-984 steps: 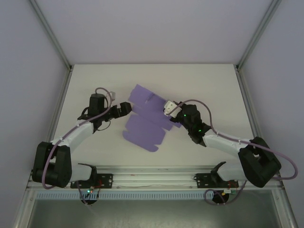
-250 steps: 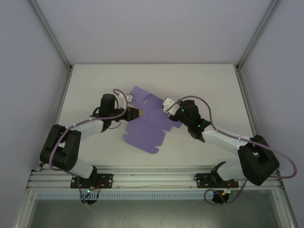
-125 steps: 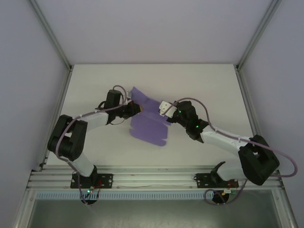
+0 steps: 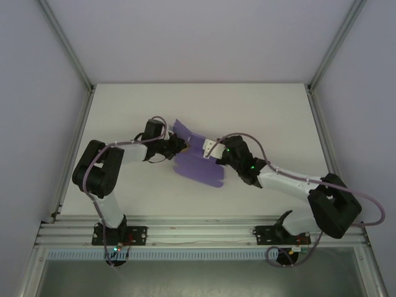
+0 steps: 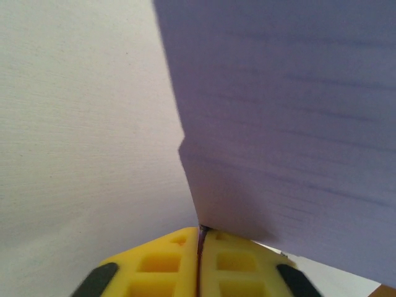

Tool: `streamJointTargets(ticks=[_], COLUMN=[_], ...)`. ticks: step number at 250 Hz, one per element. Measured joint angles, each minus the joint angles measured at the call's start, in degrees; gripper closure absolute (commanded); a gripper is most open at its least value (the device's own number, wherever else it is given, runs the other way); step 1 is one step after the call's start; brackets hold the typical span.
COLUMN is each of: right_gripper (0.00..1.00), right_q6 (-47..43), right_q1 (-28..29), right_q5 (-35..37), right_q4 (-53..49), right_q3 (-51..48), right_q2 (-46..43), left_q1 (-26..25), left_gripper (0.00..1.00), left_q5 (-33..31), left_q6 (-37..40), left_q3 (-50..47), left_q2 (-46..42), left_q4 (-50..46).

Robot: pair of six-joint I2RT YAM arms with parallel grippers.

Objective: Assemble paper box

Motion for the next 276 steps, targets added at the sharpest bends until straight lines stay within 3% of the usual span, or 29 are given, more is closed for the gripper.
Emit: streamJointTargets(ticks=[68, 139, 179, 234, 276], right_gripper=[1.0, 1.0, 1.0, 1.0, 1.0], right_q6=[-5.66, -8.83, -10.62, -10.97, -11.02], right_q1=[0.9, 0.76, 0.76, 0.74, 0.74], right_q5=[7.5, 11.28, 13.03, 13.51, 13.66], right_q4=[-0.59, 0.31, 2.99, 5.81, 8.85], right_q3=[1.33, 1.33, 1.33, 1.42, 1.51], right_q2=[4.15, 5.62, 7.43, 9.66, 11.02], left_q1=[0.5, 1.97, 0.7, -5.09, -7.1], left_gripper=[0.43, 0.41, 0.47, 0.83, 0.95], left_q5=[-6.38, -9.07, -9.11, -8.24, -7.1], left_q6=[2.62, 5.81, 6.67, 5.99, 4.63], left_q3=[-0.42, -6.01, -8.2, -9.46, -9.49], left_q2=[-0.17, -6.6, -10.14, -12.04, -7.96], left_q4=[-6.43, -9.55, -11.1, -9.7, -6.23])
